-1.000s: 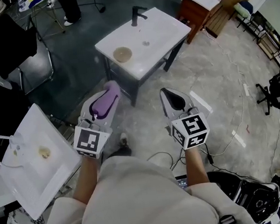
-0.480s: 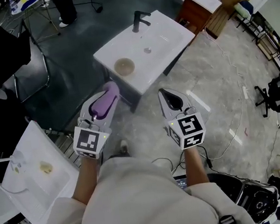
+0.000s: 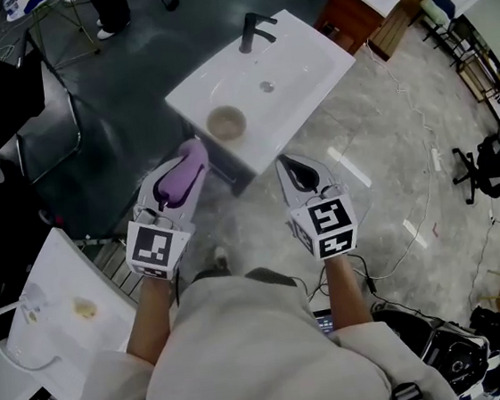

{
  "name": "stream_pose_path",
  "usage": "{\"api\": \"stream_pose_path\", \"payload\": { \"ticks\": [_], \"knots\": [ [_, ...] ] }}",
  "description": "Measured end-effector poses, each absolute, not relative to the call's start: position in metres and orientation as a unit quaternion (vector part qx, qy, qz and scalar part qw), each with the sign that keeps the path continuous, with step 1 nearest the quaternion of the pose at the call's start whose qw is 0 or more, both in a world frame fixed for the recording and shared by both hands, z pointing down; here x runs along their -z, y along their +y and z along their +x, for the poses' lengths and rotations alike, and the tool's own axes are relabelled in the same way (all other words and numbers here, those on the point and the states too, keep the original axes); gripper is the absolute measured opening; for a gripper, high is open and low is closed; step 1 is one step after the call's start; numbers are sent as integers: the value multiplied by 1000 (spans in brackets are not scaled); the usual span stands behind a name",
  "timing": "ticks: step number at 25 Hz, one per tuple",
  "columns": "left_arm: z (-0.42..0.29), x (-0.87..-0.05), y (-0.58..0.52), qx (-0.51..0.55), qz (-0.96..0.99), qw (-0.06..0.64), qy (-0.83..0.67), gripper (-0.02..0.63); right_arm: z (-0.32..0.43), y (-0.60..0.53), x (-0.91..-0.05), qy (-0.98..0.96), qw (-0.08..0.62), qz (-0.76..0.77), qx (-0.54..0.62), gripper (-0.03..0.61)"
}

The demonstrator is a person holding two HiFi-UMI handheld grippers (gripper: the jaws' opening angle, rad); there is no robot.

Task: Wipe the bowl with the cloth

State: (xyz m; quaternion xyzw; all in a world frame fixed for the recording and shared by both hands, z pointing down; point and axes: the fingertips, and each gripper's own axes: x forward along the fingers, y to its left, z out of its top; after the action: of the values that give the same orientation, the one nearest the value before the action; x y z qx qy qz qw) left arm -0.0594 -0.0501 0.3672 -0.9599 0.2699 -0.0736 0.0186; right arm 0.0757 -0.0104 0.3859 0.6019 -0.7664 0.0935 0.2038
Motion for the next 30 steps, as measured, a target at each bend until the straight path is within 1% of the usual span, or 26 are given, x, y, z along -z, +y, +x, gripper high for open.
{"api": "stream_pose_path", "payload": {
  "ticks": [7, 13, 21, 25, 30],
  "knots": [
    [-65, -396, -76, 94, -956, -9, 279, 112, 70, -48, -430, -773, 264, 566, -110, 41],
    [-68, -418, -103, 106, -943, -36, 314, 112, 62, -90, -455, -796, 280, 522, -123, 44],
    [-49, -445, -143, 132, -922, -62, 357, 112, 71, -143, -497, -824, 329, 441, -130, 57],
    [-42, -463, -161, 148, -912, -75, 374, 113, 66, -163, -530, -840, 349, 385, -154, 60],
    [-37, -485, -179, 167, -897, -93, 399, 114, 68, -175, -567, -846, 402, 319, -145, 84]
  ]
}}
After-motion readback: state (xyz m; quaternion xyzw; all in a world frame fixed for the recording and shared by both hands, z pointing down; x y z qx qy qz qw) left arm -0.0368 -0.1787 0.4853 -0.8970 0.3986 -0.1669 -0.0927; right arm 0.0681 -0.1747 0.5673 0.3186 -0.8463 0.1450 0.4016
